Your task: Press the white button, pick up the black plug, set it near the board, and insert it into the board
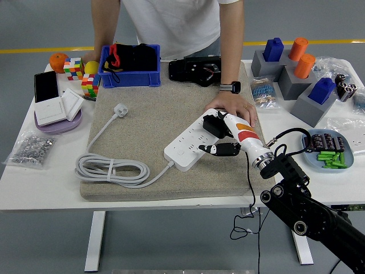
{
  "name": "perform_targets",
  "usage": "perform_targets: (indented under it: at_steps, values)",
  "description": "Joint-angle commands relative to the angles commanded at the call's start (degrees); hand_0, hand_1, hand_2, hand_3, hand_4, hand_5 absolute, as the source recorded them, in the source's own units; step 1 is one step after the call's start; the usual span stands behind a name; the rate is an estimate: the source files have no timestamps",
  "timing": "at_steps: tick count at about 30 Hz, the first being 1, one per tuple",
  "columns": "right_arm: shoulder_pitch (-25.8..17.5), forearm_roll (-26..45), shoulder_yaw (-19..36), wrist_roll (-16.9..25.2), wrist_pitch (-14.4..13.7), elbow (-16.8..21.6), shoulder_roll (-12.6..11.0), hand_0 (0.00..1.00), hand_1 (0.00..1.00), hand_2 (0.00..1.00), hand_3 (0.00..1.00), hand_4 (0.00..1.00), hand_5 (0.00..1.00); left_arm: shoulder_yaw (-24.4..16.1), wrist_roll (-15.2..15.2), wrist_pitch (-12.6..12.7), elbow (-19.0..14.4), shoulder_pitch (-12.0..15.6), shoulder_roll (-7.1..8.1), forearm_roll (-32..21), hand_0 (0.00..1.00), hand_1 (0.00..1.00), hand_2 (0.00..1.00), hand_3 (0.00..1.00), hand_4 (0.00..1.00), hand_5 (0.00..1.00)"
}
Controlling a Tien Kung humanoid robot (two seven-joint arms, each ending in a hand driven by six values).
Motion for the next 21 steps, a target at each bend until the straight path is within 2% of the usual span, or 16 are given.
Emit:
perform_targets:
  at_steps: [16, 21]
  values:
    - [0.2, 1.0, -2.7, -0.5, 0.5, -0.5, 0.0, 0.826, 0.762, 0.704, 0.730, 0.998, 0.251, -0.2, 0.0, 0.0, 0.0, 0.0, -0.03, 0.3, 0.684, 0.675, 0.659, 0.686, 0.566, 0.196]
    - [0.0, 0.9, -2.9, -0.4, 0.7, -0.8, 0.8, 0.826, 0.762, 0.704, 0.730, 0.998, 0.251, -0.1, 0.0, 0.0, 0.0, -0.1, -0.12, 0.2, 0.684, 0.675, 0.659, 0.686, 0.566, 0.196]
